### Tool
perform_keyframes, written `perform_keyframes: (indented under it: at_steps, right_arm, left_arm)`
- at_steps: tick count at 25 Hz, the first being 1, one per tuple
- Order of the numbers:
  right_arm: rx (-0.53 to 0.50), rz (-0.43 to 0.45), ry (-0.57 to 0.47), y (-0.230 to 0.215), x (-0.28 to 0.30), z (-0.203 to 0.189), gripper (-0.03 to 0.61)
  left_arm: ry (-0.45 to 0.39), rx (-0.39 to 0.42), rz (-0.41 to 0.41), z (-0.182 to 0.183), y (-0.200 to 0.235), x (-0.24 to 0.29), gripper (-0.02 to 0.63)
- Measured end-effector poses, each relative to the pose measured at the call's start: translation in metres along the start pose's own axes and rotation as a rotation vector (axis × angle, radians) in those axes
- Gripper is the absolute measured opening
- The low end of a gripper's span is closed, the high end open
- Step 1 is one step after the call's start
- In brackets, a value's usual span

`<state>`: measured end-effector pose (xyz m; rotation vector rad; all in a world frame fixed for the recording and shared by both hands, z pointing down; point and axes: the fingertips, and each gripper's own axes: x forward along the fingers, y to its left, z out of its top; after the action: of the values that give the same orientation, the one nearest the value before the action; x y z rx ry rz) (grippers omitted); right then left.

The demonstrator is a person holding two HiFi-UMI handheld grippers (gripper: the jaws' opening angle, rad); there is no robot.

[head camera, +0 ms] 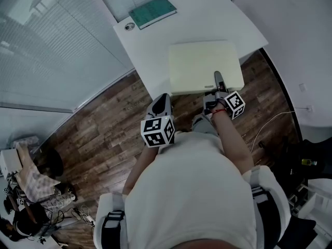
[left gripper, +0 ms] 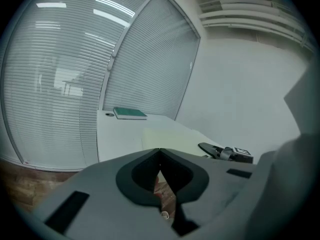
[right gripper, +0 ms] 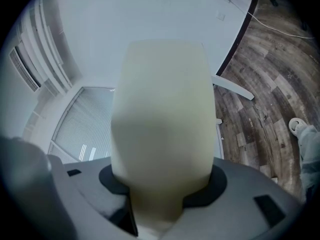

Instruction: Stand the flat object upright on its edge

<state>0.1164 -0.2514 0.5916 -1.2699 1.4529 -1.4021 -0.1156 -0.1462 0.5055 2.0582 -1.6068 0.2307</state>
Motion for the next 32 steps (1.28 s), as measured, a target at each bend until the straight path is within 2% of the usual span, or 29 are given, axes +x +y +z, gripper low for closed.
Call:
perform_keyframes:
  at_steps: [3,10,18,32]
  right_arm:
    - [-0.038,0.004,0.009,0.01,0.001,0.0,0.259]
    - [-0.205,0.039,0.034,0.046,0.011,0.005,0.256]
    - [-0.323,0.079,0.028,0.08,0.029,0.016,0.256]
    - [-0.592,0.09,0.039,0.132,0.064,0.019,0.256]
  left_arm:
    - [-0.003,0.0,-0.001,0.001,0.0,0.0,0.02]
    - [-0.008,-0.002,0.002,0.003,0.001,0.001,0.02]
    - [-0.011,-0.006,0.006,0.003,0.002,0.0,0.02]
    - [-0.01,-0.013,0.009,0.002,0.002,0.0,0.02]
